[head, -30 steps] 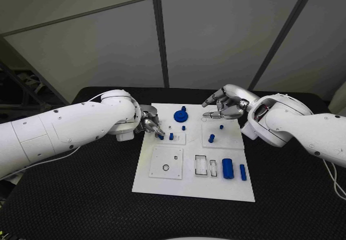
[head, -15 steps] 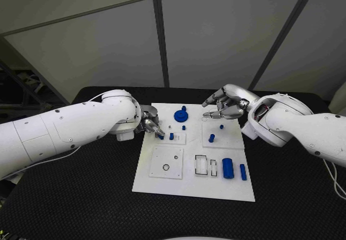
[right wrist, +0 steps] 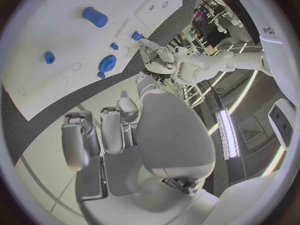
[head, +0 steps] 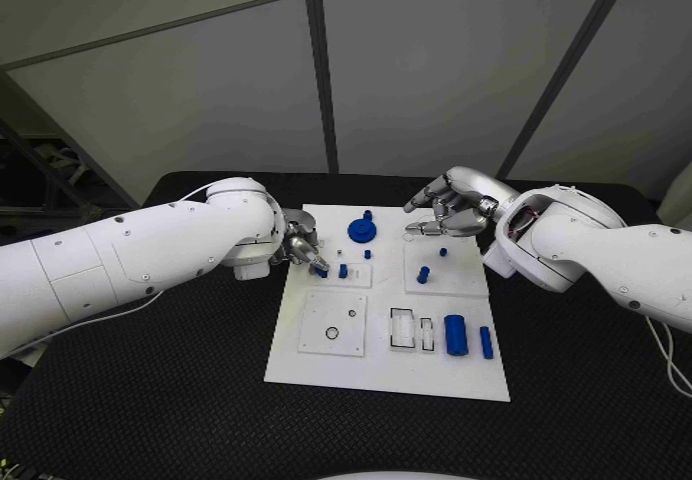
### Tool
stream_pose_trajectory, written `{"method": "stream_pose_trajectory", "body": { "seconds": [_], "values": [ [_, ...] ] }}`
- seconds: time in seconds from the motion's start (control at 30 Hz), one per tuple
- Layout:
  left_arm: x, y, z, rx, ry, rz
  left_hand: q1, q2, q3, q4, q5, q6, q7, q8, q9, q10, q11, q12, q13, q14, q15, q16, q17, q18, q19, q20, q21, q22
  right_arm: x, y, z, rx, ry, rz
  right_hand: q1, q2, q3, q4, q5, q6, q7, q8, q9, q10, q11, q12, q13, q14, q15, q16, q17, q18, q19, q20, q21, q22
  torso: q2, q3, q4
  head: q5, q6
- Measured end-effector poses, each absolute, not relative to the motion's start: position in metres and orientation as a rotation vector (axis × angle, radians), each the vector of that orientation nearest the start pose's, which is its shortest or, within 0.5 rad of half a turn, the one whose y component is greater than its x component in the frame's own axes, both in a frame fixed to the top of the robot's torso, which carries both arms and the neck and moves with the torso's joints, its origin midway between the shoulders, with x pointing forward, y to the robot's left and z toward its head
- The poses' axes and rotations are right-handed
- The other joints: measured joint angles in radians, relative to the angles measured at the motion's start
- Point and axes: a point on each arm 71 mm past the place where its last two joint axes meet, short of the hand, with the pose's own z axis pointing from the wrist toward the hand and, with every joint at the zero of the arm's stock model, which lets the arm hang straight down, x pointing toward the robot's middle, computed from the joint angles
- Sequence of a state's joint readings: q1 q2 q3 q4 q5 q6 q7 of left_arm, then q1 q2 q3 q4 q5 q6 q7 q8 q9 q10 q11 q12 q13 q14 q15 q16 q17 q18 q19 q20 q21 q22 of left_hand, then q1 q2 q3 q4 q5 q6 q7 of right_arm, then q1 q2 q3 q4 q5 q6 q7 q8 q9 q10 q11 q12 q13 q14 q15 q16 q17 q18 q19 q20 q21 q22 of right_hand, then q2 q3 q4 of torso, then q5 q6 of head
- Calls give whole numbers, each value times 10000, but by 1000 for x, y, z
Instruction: Assemble the parts on the task board
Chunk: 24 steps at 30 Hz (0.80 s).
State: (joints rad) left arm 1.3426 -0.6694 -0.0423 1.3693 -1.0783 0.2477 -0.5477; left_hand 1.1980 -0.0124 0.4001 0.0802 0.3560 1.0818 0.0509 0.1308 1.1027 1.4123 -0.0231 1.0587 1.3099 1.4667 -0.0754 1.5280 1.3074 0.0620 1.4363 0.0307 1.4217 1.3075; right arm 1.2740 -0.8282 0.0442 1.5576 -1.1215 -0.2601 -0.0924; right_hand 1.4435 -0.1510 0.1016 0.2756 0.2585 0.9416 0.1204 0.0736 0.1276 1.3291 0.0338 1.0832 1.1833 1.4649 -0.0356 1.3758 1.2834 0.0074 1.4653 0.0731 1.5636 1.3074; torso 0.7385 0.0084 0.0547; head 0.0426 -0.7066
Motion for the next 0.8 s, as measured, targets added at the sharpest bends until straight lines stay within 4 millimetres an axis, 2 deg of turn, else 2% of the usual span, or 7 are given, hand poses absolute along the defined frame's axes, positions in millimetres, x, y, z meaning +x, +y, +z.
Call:
{"method": "stream_pose_trajectory", "body": {
  "seconds": [0.2, 0.6, 0.73, 0.8],
  "values": [
    [524, 172, -170, -569, 23019, -3560, -327, -246, 228, -144, 192, 28, -28, 29, 75, -12, -12, -61, 0, 0, 1, 0, 0, 1, 0, 0, 0, 0, 500, -184, -120, 1048, 16642, 8865, 0, 0, 0, 0, 0, 0, 0, 0, 0, 0, 0, 0, 0, 0, 0, 0, 0, 0, 0, 0, 0, 0, -1, 3, -1, 7, -12],
    [524, 171, -170, -466, 23025, -3486, -482, -320, 411, -189, 192, 102, -102, 143, 189, -11, -11, -61, 0, 2, 3, 0, 0, 0, 0, 0, 0, 0, 499, -184, -120, 1045, 16645, 8867, 0, 0, 0, 0, 0, 24, -23, 0, -8, 0, 0, 0, 0, 0, 0, 0, 0, 0, 0, 0, 0, -1, -4, -5, 0, 8, -25],
    [524, 171, -170, -466, 23008, -3481, -602, -439, 592, -272, 92, 172, -171, 178, 253, 54, -72, -32, 0, -16, -54, 11, 0, 1, 38, -38, 0, 0, 499, -183, -120, 1043, 16646, 8870, 0, 0, 0, 0, 0, 36, -36, 0, -13, 0, 0, 0, 0, 0, 0, 0, 0, 0, 0, 0, 0, -1, -5, -9, 6, 12, -25],
    [524, 171, -171, -473, 23000, -3482, -721, -453, 829, -445, 21, 173, -172, 179, 282, 55, -72, 5, 0, 1, -71, 56, 0, 0, 37, -38, 27, 0, 500, -183, -120, 1043, 16647, 8870, 0, 0, 0, 0, 0, 36, -36, 0, -13, 0, 0, 0, 0, 0, 0, 0, 0, -1, 0, 0, 0, -1, -5, -8, 6, 12, -24]
  ]
}}
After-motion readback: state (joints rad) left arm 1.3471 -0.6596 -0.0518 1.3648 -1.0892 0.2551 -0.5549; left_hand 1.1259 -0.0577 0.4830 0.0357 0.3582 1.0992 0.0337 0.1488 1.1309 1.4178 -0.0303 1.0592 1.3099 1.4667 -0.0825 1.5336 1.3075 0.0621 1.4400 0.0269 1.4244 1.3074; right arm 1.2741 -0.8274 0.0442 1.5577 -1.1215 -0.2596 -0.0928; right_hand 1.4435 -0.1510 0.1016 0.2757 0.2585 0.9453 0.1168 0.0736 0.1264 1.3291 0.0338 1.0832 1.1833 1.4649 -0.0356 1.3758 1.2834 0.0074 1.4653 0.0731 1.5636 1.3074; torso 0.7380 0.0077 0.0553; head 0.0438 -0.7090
